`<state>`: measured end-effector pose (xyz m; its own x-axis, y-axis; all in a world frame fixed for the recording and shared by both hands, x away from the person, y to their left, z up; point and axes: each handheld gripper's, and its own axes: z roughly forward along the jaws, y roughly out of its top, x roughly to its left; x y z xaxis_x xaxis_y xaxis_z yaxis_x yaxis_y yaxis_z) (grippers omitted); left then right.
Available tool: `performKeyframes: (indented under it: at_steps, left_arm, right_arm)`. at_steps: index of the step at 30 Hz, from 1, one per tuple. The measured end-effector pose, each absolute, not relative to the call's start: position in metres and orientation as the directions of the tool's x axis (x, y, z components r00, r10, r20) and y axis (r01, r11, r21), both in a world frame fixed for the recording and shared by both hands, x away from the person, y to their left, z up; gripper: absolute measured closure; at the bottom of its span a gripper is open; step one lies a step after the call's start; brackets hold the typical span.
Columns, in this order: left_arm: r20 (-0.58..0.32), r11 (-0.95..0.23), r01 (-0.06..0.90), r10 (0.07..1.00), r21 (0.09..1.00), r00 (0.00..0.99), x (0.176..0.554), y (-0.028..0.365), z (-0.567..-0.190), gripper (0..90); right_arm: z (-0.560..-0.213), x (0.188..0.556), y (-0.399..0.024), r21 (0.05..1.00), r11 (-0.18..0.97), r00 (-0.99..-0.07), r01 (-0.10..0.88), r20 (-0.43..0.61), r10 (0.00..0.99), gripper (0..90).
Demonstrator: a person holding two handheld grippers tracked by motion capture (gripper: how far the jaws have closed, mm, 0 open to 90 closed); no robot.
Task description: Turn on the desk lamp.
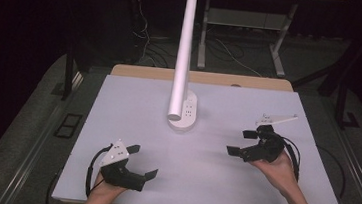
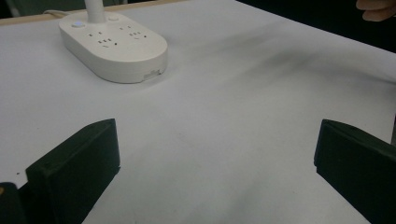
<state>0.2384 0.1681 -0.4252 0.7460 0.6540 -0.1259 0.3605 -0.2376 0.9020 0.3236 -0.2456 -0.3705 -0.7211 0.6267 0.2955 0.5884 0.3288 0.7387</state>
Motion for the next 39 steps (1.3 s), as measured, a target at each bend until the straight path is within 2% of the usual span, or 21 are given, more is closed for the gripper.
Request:
performKeyframes:
  at_steps: [39]
  left_arm:
    - [-0.128, -0.236, 0.361, 0.652, 0.902, 0.747, 0.238, 0.168, -0.425, 0.0]
  right_arm:
    - [-0.357, 0.386, -0.209, 0.726, 0.345, -0.726, 0.595, 0.301, 0.619, 0.2]
